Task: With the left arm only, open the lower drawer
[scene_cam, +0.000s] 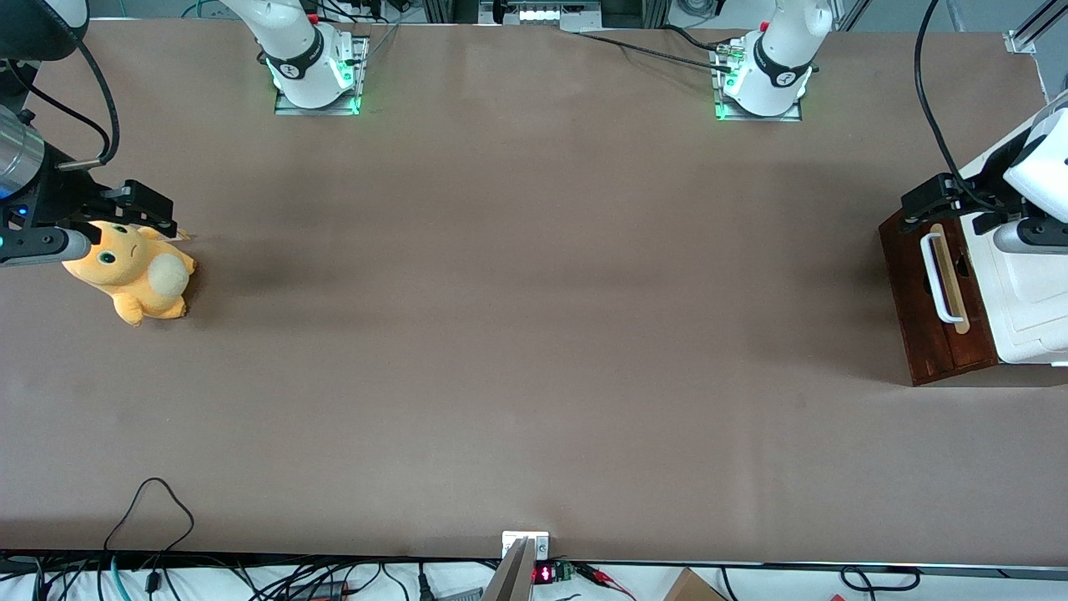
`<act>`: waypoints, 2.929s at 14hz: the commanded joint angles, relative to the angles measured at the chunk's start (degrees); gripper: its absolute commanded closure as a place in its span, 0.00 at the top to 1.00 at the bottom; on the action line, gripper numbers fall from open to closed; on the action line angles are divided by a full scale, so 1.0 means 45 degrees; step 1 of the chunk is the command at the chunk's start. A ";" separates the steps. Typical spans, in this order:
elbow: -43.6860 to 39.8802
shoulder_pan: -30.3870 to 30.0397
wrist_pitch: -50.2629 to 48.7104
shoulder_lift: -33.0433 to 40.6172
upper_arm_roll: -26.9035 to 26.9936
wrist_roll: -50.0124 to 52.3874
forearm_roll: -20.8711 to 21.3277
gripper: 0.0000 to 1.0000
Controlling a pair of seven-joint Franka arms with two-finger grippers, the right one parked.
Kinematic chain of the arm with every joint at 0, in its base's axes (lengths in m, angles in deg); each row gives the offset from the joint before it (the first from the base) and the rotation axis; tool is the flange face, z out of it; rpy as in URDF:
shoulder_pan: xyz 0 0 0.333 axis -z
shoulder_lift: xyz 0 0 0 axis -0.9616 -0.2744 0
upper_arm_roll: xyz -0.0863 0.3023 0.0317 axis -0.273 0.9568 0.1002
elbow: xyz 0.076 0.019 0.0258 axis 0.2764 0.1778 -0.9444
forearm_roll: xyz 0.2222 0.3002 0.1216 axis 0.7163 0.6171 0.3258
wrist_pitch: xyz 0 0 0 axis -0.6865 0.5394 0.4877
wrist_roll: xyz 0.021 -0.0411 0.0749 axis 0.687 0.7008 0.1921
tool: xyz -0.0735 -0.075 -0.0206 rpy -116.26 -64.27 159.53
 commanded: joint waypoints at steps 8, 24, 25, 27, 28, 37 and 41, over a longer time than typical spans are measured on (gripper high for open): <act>-0.0328 -0.0021 -0.0071 -0.0098 0.0022 0.0049 -0.0241 1.00; 0.0899 0.0174 -0.0618 -0.1112 -0.0737 0.2190 0.4203 1.00; 0.1135 0.0174 -0.0599 -0.1327 -0.1088 0.2932 0.4908 1.00; 0.1642 0.0193 -0.0521 -0.1698 -0.1189 0.3271 0.5866 1.00; 0.1858 0.0309 -0.0521 -0.1990 -0.1189 0.3310 0.6394 1.00; 0.4300 0.2262 -0.1826 -0.5662 -0.1189 0.8174 1.2410 1.00; 0.4925 0.2381 -0.2590 -0.6308 -0.1189 0.8194 1.3898 1.00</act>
